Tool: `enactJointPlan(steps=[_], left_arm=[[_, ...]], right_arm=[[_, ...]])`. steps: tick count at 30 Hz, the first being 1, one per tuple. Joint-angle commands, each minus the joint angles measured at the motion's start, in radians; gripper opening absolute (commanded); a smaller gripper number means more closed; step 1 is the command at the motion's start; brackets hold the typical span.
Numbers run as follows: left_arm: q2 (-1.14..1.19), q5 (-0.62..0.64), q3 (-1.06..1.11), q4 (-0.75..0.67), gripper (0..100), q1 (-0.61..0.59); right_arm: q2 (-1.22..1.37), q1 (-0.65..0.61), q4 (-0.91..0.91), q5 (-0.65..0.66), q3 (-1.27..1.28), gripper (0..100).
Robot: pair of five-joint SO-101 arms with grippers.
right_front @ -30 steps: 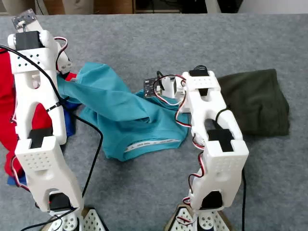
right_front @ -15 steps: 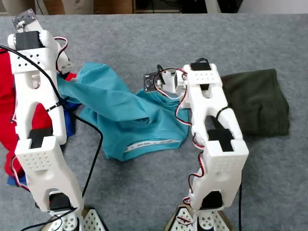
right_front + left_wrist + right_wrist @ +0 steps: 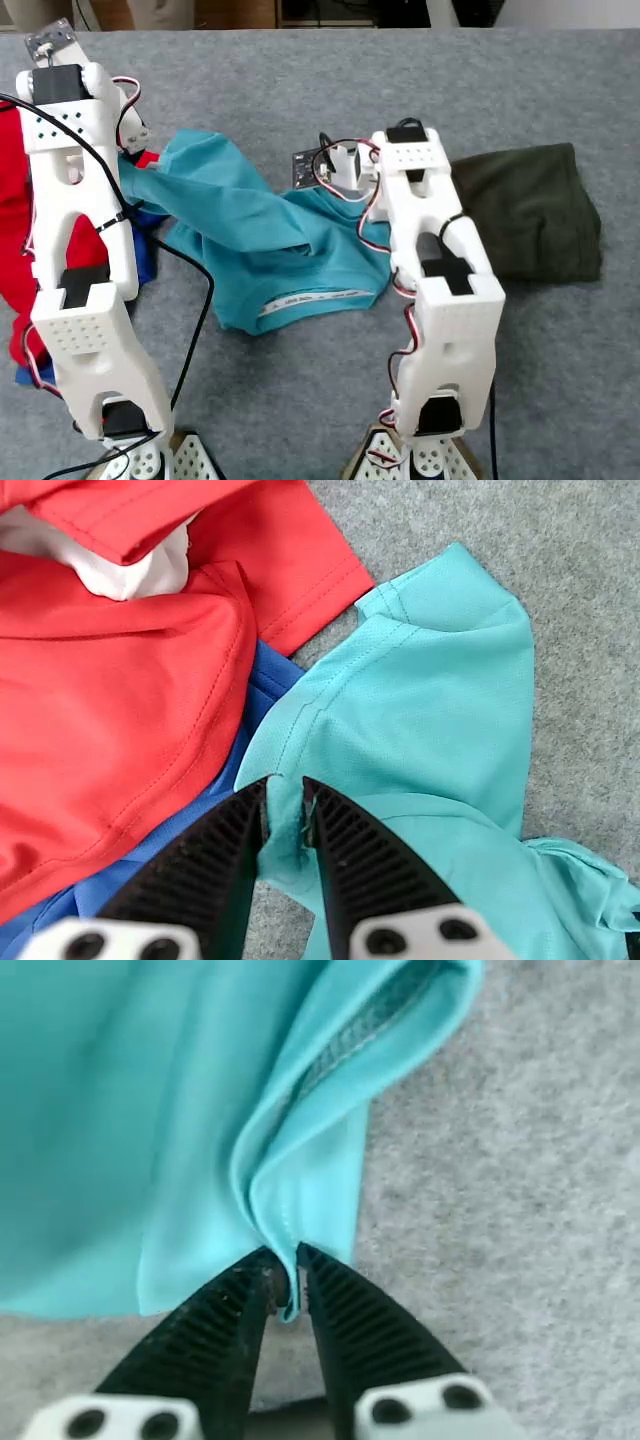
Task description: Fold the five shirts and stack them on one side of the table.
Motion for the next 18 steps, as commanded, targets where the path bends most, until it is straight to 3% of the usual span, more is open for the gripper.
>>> enactJointPlan(steps=[1, 9, 14, 18], left_arm=[[-0.015, -0.005, -0.014, 0.003, 2, -0.011], [-0.027, -0.003, -0.015, 0.011, 2, -0.009], [-0.177, -0.015, -0.014, 0.011, 2, 0.006], [-0.314, -0.081, -0.006, 0.011, 2, 0.049]], right_arm=[[0.007, 0.005, 0.008, -0.02, -0.093, 0.5], [-0.024, 0.005, 0.267, -0.02, -0.242, 0.1], [-0.131, 0.012, 0.439, -0.031, -0.381, 0.1], [-0.277, 0.028, 0.482, -0.127, -0.503, 0.1]])
